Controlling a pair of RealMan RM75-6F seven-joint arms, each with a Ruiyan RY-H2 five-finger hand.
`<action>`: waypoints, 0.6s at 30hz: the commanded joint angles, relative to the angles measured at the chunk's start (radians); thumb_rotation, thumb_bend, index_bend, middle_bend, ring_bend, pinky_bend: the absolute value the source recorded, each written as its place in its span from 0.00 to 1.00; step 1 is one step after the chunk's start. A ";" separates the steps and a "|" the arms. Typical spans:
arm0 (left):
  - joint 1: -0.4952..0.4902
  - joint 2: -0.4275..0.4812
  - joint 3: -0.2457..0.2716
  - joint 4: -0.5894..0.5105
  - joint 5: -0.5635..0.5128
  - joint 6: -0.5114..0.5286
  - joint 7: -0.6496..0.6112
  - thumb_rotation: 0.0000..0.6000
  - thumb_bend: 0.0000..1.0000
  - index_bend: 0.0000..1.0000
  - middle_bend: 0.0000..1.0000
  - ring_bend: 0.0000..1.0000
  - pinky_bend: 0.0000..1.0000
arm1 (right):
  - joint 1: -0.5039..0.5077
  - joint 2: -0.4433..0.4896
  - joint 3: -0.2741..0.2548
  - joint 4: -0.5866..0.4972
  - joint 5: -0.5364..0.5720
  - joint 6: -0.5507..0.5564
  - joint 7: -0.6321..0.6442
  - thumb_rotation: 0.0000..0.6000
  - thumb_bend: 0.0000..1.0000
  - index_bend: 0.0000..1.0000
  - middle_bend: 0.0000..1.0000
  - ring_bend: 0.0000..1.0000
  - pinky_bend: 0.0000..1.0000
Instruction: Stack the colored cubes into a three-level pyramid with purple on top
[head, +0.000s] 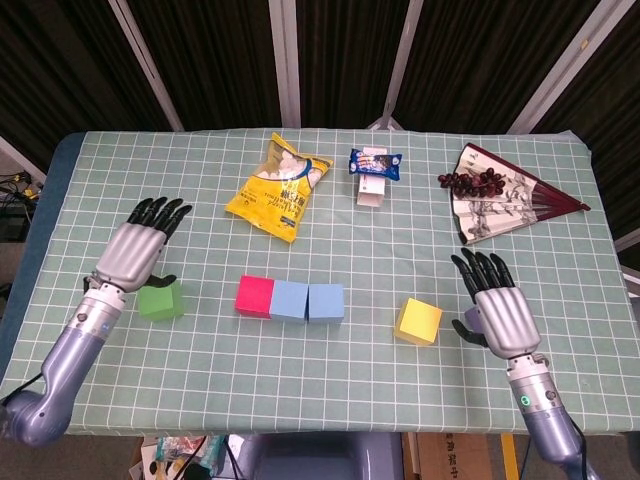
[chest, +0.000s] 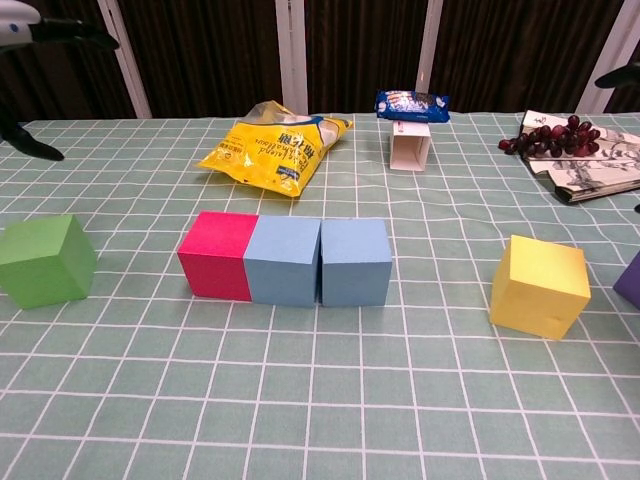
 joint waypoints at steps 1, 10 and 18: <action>-0.045 -0.046 0.008 0.058 0.004 -0.061 0.013 1.00 0.09 0.00 0.03 0.00 0.04 | -0.006 0.007 0.007 0.002 -0.008 -0.006 0.010 1.00 0.26 0.00 0.00 0.00 0.00; -0.098 -0.136 0.031 0.144 0.000 -0.121 0.034 1.00 0.09 0.00 0.03 0.00 0.04 | -0.028 0.024 0.038 0.003 -0.035 -0.008 0.050 1.00 0.26 0.00 0.00 0.00 0.00; -0.115 -0.180 0.055 0.183 0.016 -0.134 0.041 1.00 0.09 0.00 0.01 0.00 0.04 | -0.046 0.029 0.064 0.002 -0.049 -0.011 0.072 1.00 0.26 0.00 0.00 0.00 0.00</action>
